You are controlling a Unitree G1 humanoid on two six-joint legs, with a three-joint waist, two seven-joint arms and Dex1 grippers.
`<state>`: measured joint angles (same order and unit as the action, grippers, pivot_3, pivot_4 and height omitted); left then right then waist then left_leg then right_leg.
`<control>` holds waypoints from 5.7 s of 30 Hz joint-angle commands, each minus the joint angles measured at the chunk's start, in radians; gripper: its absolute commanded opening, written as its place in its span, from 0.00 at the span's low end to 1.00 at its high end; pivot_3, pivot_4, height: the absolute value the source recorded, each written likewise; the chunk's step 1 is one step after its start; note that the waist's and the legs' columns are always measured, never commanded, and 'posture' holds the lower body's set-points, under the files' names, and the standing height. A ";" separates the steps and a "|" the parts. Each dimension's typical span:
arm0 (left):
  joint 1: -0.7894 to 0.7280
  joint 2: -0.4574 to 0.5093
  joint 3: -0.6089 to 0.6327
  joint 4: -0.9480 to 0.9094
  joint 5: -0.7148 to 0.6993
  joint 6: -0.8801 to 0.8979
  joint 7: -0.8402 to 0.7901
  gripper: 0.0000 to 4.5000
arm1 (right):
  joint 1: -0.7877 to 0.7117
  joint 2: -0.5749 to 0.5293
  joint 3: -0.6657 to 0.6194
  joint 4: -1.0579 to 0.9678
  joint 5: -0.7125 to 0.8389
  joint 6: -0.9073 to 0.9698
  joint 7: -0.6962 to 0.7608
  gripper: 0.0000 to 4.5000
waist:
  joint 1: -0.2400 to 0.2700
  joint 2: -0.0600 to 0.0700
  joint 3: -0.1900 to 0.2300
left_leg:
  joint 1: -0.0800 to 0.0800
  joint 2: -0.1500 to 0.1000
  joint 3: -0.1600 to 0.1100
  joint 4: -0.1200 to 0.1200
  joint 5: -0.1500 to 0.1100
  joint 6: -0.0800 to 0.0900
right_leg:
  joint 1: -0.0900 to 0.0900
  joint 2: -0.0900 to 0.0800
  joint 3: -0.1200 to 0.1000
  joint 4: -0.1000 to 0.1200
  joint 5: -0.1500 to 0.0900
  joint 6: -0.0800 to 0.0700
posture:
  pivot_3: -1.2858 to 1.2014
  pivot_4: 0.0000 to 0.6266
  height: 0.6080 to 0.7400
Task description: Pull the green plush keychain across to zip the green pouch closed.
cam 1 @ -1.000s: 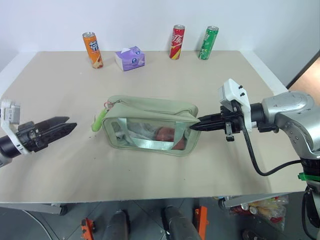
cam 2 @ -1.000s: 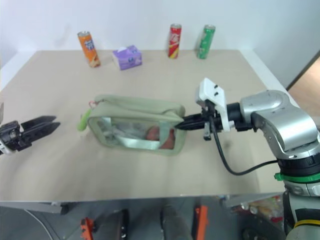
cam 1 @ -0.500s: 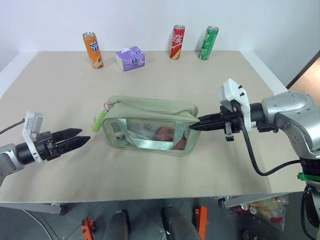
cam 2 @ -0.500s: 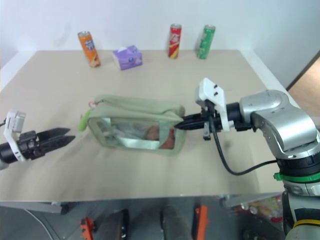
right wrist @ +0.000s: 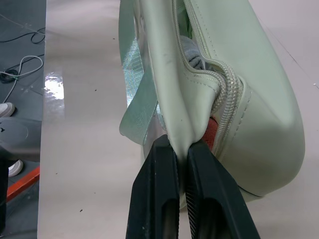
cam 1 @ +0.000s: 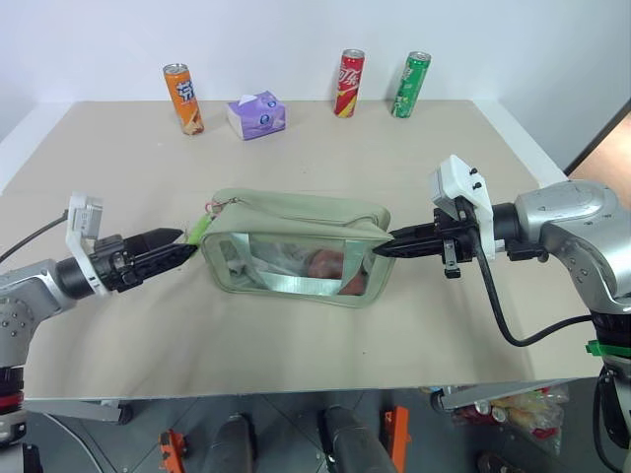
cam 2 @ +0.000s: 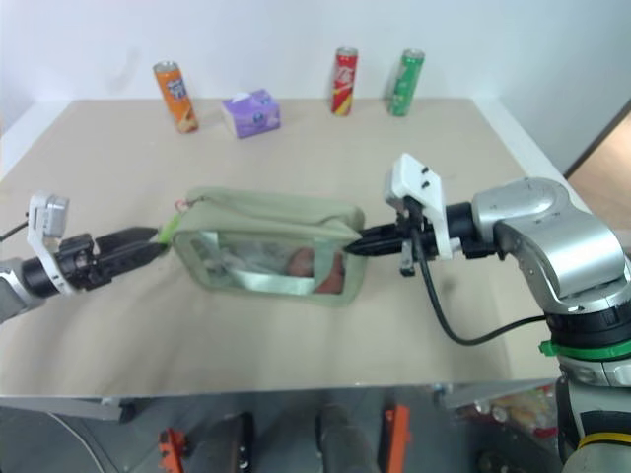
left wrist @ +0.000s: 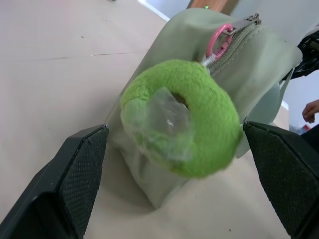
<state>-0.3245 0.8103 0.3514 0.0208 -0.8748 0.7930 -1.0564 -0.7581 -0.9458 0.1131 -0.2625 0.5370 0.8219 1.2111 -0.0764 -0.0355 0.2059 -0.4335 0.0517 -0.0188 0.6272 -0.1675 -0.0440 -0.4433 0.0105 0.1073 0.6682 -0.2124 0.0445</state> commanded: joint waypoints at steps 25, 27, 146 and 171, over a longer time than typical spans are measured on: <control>-0.038 -0.019 -0.018 0.016 0.028 -0.025 -0.031 0.00 | -0.009 -0.014 -0.034 -0.033 0.019 -0.009 -0.007 0.00 | 0.000 0.000 0.000 | 0.000 0.000 0.000 0.000 0.000 0.000 | 0.000 0.000 0.000 0.000 0.000 0.000 | 0.52 0.24 1.00; -0.043 -0.020 -0.010 0.022 0.027 -0.027 -0.029 0.00 | -0.010 -0.013 -0.034 -0.033 0.019 -0.010 -0.006 0.00 | 0.000 0.000 0.000 | 0.000 0.000 0.000 0.000 0.000 0.000 | 0.000 0.000 0.000 0.000 0.000 0.000 | 0.52 0.24 1.00; -0.154 0.113 -0.117 -0.119 0.127 -0.111 -0.214 1.00 | 0.005 -0.007 -0.048 -0.056 0.041 0.014 -0.037 0.00 | -0.003 0.000 0.000 | -0.003 0.000 -0.001 0.006 0.000 0.000 | 0.000 0.001 0.001 0.000 0.003 0.002 | 0.52 0.24 1.00; -0.160 0.123 -0.100 -0.093 0.106 -0.061 -0.193 0.29 | 0.010 -0.005 -0.051 -0.059 0.046 0.020 -0.040 0.00 | -0.002 0.000 0.000 | -0.003 0.000 -0.001 0.006 0.000 0.000 | 0.000 0.001 0.001 -0.001 0.003 0.002 | 0.52 0.24 1.00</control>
<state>-0.4753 0.9178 0.2148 -0.0662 -0.7503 0.7302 -1.2502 -0.7391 -0.9419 0.0991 -0.2914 0.5671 0.8477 1.1714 -0.0789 -0.0352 0.2059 -0.4366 0.0519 -0.0196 0.6334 -0.1673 -0.0436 -0.4432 0.0113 0.1080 0.6676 -0.2097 0.0469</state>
